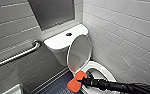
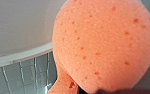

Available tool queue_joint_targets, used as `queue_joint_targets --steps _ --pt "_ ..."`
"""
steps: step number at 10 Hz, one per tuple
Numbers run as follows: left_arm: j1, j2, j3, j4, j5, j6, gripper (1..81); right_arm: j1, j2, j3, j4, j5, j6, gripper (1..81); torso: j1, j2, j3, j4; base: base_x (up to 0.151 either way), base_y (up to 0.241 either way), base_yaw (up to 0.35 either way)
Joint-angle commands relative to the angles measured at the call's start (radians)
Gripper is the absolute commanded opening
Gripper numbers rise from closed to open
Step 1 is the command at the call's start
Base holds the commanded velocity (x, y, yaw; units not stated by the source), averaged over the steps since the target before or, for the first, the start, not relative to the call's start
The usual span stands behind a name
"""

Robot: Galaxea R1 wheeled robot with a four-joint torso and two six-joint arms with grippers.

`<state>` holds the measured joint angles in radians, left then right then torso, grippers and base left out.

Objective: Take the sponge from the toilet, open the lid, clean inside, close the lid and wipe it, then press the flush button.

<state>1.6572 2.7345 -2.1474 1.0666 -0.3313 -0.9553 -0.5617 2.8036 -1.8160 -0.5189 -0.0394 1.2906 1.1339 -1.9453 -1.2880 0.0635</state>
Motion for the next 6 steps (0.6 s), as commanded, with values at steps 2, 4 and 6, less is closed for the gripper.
queue_joint_targets --steps 2,4,6 --pt "0.048 -0.011 0.015 0.009 0.032 0.001 81.1 0.061 -0.036 0.008 0.016 0.021 -0.002 1.0 0.0 0.0 0.0 0.0 0.0 0.0 0.0" --pt "0.049 -0.01 0.015 0.01 0.032 0.001 81.1 0.033 -0.1 0.041 0.019 0.018 -0.001 1.0 0.0 0.0 0.0 0.0 0.0 0.0 0.0" --pt "0.049 -0.011 0.015 0.012 0.032 0.003 81.1 0.007 -0.19 0.127 0.017 0.009 -0.004 1.0 0.0 0.0 0.0 0.0 0.0 0.0 0.0"
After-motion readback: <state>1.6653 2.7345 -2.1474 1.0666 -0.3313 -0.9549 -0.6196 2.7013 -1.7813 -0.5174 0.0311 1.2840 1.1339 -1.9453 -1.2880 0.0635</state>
